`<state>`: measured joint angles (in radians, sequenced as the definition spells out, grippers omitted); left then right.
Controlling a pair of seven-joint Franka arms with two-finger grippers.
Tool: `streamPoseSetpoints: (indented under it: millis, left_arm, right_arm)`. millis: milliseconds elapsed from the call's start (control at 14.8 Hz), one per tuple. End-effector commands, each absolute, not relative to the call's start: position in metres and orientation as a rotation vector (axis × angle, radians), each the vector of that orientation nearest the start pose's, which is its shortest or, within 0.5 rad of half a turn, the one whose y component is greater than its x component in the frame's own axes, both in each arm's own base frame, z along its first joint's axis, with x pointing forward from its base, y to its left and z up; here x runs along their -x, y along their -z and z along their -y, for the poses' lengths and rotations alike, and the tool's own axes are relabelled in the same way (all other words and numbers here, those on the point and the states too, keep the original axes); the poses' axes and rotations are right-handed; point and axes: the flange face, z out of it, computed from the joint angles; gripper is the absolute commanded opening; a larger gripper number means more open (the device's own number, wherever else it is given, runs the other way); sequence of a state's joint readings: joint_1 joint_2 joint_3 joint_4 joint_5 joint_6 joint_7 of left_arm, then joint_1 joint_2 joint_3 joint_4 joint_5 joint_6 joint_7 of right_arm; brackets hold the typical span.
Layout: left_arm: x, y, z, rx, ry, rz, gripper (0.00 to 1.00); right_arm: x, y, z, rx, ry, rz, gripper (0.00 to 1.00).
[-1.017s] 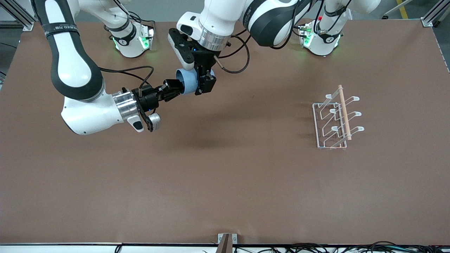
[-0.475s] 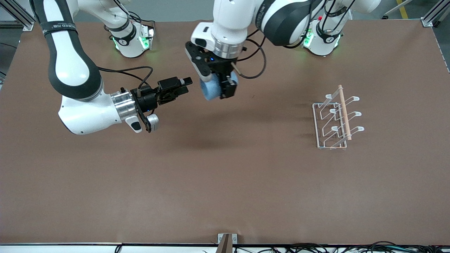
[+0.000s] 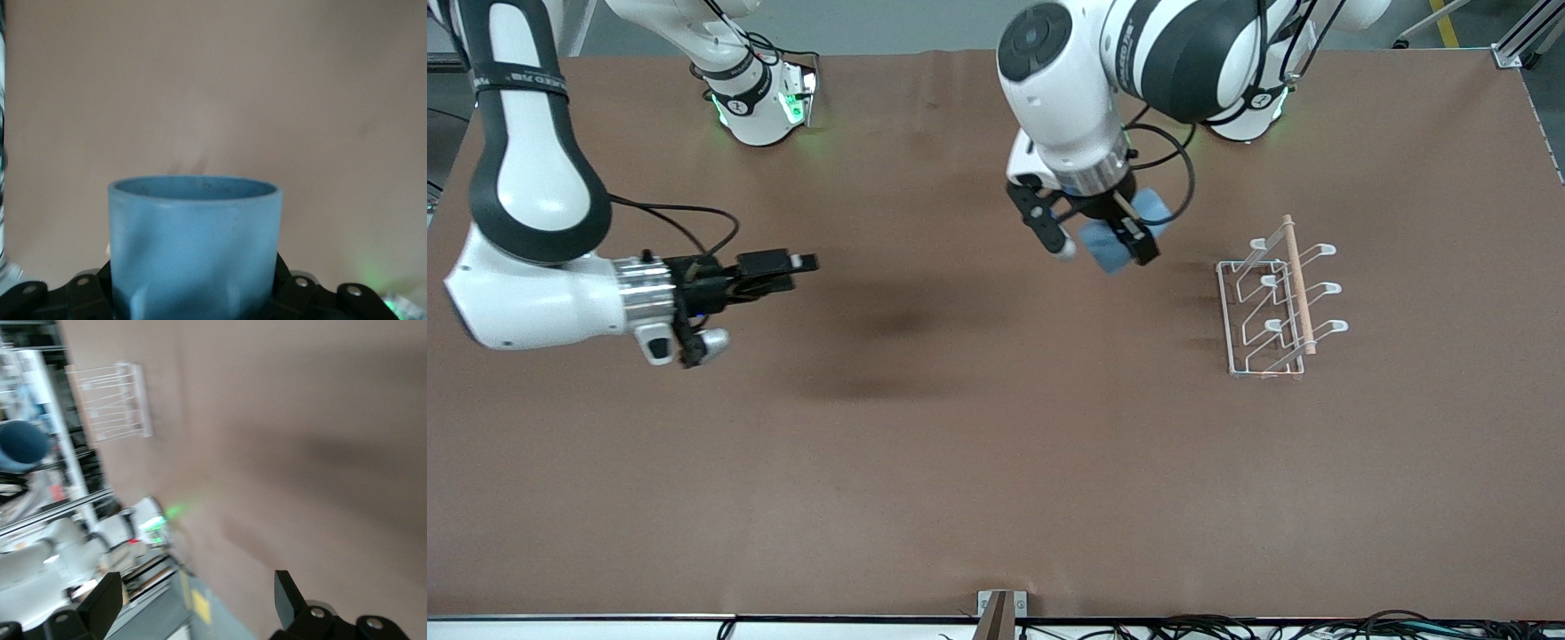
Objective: Hang cup on cup holder
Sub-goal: 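Open the right gripper and carry the cup toward the holder with the left, then hang the blue cup on a holder hook with the left gripper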
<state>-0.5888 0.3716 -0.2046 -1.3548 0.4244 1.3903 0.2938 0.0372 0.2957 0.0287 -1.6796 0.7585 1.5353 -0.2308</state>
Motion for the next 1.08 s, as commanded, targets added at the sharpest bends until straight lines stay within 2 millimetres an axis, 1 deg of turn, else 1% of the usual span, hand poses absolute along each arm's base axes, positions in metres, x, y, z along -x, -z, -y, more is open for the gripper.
streamPoseSetpoints:
  millis: [0,68,136,203,271,339,542,610,678,814,949,1017]
  left_arm:
    - [-0.516,-0.478,0.350,2.172,-0.499,-1.362,0.44]
    - [-0.528,-0.466,0.327,2.110,-0.580,-1.348,0.44]
    - [-0.537,-0.460,0.309,2.067,-0.629,-1.328,0.44]
    - [-0.545,-0.451,0.293,2.030,-0.667,-1.314,0.44]
    - [-0.554,-0.438,0.279,1.988,-0.702,-1.299,0.44]
    - [-0.559,-0.423,0.273,1.948,-0.738,-1.294,0.44]
    - [-0.564,-0.374,0.264,1.785,-0.810,-1.267,0.43]
    - [-0.561,-0.356,0.262,1.740,-0.846,-1.274,0.43]
    - [-0.561,-0.341,0.259,1.698,-0.871,-1.273,0.42]
    - [-0.558,-0.314,0.254,1.613,-0.922,-1.287,0.41]
    - [-0.558,-0.305,0.253,1.550,-0.970,-1.343,0.41]
    - [-0.560,-0.301,0.252,1.513,-1.001,-1.379,0.41]
  right_arm:
    - [-0.583,-0.464,-0.068,2.579,-0.348,0.194,1.00]
    - [-0.581,-0.478,-0.042,2.692,-0.287,0.195,1.00]
    - [-0.580,-0.487,-0.023,2.771,-0.264,0.197,1.00]
    - [-0.578,-0.501,-0.006,2.845,-0.234,0.200,1.00]
    - [-0.579,-0.513,0.001,2.908,-0.207,0.220,1.00]
    - [-0.581,-0.528,0.008,2.965,-0.182,0.234,1.00]
    - [-0.589,-0.591,0.018,3.114,-0.055,0.198,1.00]
    - [-0.588,-0.619,0.019,3.153,-0.015,0.214,1.00]
    - [-0.585,-0.637,0.018,3.149,-0.007,0.215,1.00]
    - [-0.583,-0.654,0.018,3.144,0.025,0.215,1.00]
    - [-0.581,-0.662,0.013,3.141,0.048,0.224,1.00]
    - [-0.572,-0.671,0.010,3.141,0.041,0.213,1.00]
